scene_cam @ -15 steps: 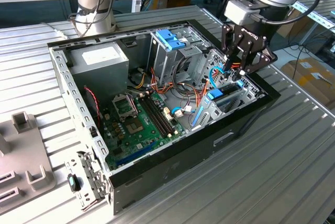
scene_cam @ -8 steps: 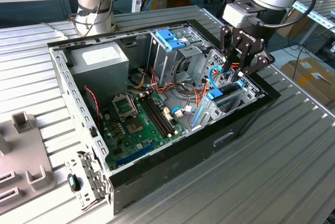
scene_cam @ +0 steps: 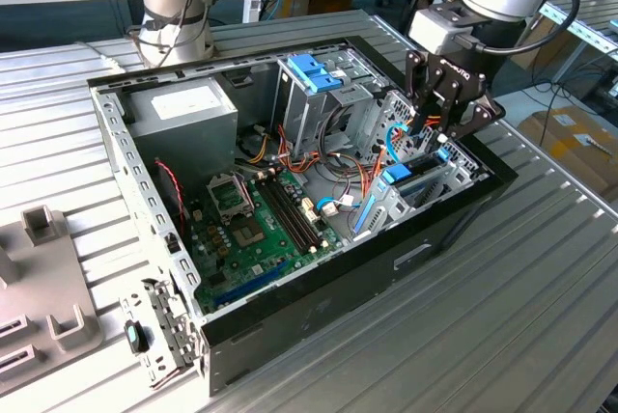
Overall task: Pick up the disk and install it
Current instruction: 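Insert the first disk wire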
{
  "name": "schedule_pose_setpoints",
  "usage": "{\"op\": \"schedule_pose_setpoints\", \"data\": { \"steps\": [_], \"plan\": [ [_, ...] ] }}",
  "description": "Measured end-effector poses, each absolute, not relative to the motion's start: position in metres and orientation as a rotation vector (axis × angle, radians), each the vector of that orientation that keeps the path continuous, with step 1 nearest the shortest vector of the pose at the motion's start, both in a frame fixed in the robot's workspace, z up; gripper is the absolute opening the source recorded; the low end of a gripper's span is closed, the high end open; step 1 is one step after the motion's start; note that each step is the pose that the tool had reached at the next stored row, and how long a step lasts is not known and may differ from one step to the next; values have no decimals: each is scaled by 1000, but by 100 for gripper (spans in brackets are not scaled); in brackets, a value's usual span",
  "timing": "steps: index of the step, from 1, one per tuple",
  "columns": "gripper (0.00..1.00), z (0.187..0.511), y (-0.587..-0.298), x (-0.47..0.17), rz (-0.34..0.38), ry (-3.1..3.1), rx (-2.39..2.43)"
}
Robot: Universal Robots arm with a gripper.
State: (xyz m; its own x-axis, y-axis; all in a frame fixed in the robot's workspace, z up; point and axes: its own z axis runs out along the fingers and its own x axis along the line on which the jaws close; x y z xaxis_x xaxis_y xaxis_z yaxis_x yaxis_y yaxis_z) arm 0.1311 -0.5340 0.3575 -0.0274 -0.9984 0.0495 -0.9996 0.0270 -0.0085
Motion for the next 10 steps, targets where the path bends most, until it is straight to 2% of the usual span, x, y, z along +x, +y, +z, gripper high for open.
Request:
{"op": "schedule_pose_setpoints", "data": {
  "steps": [8, 9, 10],
  "plan": [
    [42, 357, -534, 131, 63, -2230, 2170],
    [40, 357, -534, 131, 63, -2230, 2170],
    [34, 357, -534, 131, 63, -2230, 2170]
  ]
}}
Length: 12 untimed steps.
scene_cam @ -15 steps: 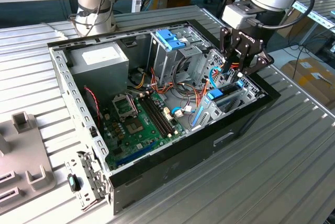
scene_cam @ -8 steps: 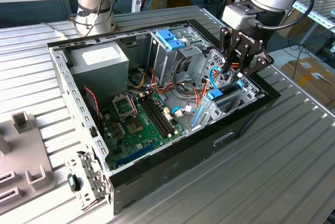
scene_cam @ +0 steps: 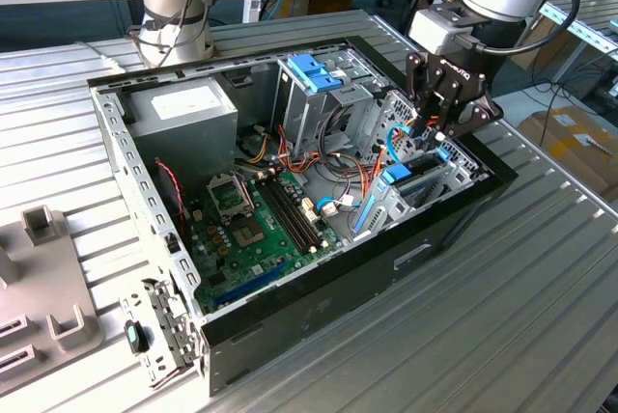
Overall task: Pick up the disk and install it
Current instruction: 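Insert the first disk wire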
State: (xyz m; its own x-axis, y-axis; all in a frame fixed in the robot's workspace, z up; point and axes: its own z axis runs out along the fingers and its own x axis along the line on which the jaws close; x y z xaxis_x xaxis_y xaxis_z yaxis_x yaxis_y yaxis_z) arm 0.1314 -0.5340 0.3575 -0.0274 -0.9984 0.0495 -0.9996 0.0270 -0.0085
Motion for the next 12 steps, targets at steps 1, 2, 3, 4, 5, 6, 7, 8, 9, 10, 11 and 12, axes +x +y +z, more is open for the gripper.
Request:
{"op": "schedule_pose_setpoints", "data": {
  "steps": [1, 2, 3, 4, 5, 6, 7, 8, 9, 10, 11, 12],
  "plan": [
    [34, 357, -534, 131, 63, -2230, 2170],
    [27, 357, -534, 131, 63, -2230, 2170],
    [22, 357, -534, 131, 63, -2230, 2170],
    [16, 357, -534, 131, 63, -2230, 2170],
    [16, 357, -534, 131, 63, -2230, 2170],
    [16, 357, -534, 131, 63, -2230, 2170],
    [16, 357, -534, 131, 63, -2230, 2170],
    [16, 357, -534, 131, 63, -2230, 2170],
    [16, 357, -534, 132, 63, -2230, 2170],
    [16, 357, -534, 133, 63, -2230, 2170],
    [16, 357, -534, 135, 63, -2230, 2170],
    [16, 357, -534, 135, 63, -2230, 2170]
  ]
}}
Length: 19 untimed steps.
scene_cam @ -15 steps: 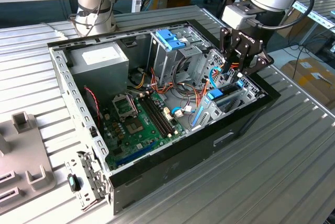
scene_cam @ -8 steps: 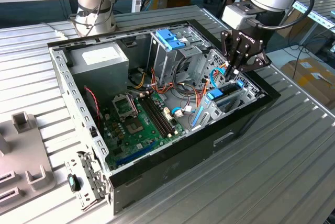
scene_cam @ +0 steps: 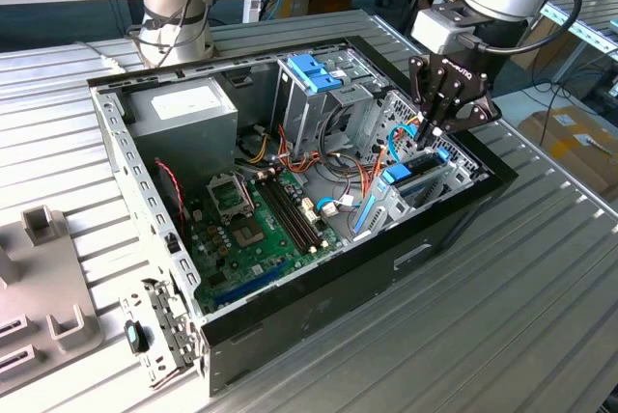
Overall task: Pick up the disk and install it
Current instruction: 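Insert the first disk wire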
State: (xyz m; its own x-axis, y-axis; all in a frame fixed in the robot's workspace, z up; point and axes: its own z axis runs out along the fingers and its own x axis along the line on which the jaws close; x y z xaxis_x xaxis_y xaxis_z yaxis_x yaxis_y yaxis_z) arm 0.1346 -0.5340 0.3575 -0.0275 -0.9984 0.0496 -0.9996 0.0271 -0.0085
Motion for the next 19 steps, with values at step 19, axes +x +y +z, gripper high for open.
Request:
{"op": "schedule_pose_setpoints", "data": {
  "steps": [19],
  "plan": [
    [16, 357, -534, 129, 106, -2250, 2188]
  ]
}}
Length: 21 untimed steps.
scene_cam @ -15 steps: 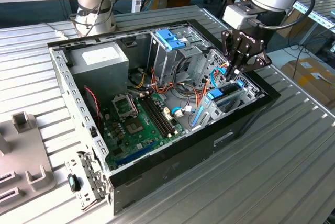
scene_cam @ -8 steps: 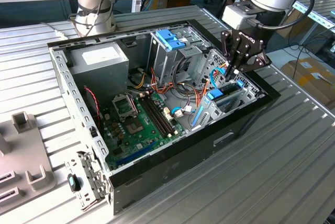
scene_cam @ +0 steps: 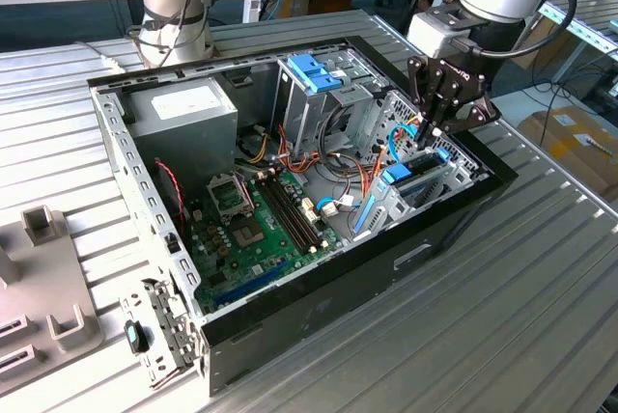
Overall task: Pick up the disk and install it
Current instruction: 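Insert the first disk wire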
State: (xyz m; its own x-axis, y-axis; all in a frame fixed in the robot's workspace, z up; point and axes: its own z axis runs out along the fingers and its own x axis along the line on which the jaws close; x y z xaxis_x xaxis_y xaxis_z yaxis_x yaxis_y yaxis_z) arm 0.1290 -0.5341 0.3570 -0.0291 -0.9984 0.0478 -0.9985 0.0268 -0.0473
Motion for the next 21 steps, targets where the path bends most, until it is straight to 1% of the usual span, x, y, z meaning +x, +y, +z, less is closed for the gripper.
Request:
{"op": "schedule_pose_setpoints", "data": {
  "steps": [21],
  "plan": [
    [16, 357, -535, 124, 119, -2256, 2193]
  ]
}}
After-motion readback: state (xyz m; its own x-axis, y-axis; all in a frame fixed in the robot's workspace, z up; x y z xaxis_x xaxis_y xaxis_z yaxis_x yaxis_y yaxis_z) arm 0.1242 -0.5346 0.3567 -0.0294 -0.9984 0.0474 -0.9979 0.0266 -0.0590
